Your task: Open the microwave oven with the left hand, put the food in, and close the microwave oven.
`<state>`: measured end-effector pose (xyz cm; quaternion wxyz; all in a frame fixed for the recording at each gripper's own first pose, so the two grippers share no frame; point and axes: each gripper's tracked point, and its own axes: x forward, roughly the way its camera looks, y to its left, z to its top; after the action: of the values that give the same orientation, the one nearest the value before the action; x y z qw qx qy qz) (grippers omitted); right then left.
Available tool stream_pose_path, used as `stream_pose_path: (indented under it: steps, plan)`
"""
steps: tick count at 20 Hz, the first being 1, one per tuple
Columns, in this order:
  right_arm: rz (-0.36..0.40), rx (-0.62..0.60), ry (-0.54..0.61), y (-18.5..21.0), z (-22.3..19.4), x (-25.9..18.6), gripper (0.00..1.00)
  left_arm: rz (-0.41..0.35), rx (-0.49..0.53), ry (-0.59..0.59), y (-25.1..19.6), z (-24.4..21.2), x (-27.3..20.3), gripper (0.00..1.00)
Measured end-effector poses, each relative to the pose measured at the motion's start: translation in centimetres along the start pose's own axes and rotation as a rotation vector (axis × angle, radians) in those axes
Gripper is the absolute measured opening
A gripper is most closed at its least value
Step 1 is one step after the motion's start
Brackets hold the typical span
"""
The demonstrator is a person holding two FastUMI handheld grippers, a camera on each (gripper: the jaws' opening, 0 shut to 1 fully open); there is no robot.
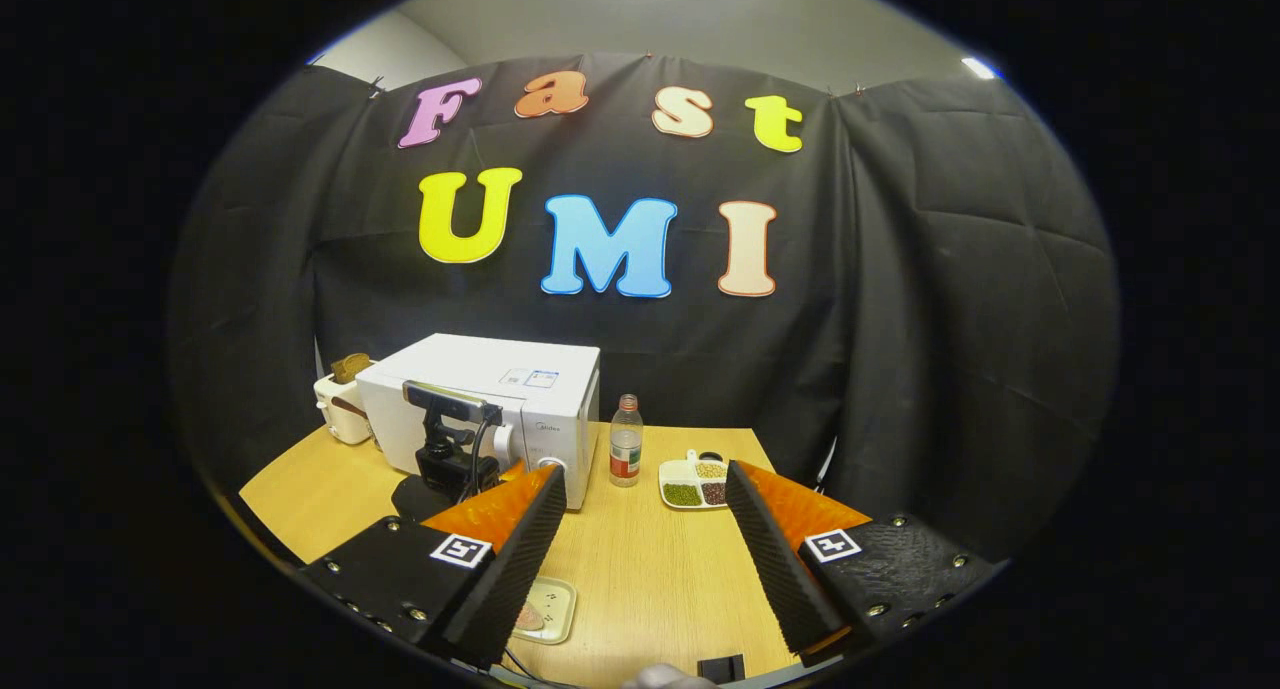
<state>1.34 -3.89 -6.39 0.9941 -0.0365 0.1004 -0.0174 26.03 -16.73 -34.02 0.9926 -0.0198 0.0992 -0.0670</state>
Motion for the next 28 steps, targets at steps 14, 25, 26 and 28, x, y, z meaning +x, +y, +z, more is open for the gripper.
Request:
stream_pose_path:
  steps: [14,25,26,28]
  plan:
    - [0.235,0.003,0.032,8.1,-0.5,-0.3,0.98,0.083,0.204,-0.027,8.1,-2.8,-19.9,0.40]
    - [0.374,-0.003,0.064,14.3,-1.4,-1.2,0.98,0.265,0.162,0.042,19.0,-3.7,-26.9,0.99]
    - [0.381,-0.001,0.062,14.7,-1.3,-1.1,0.98,0.274,0.144,0.048,20.1,-4.0,-27.5,1.00]
    - [0.402,0.009,0.063,15.9,-1.6,-0.8,0.98,0.289,0.140,0.063,21.8,-4.2,-28.6,0.98]
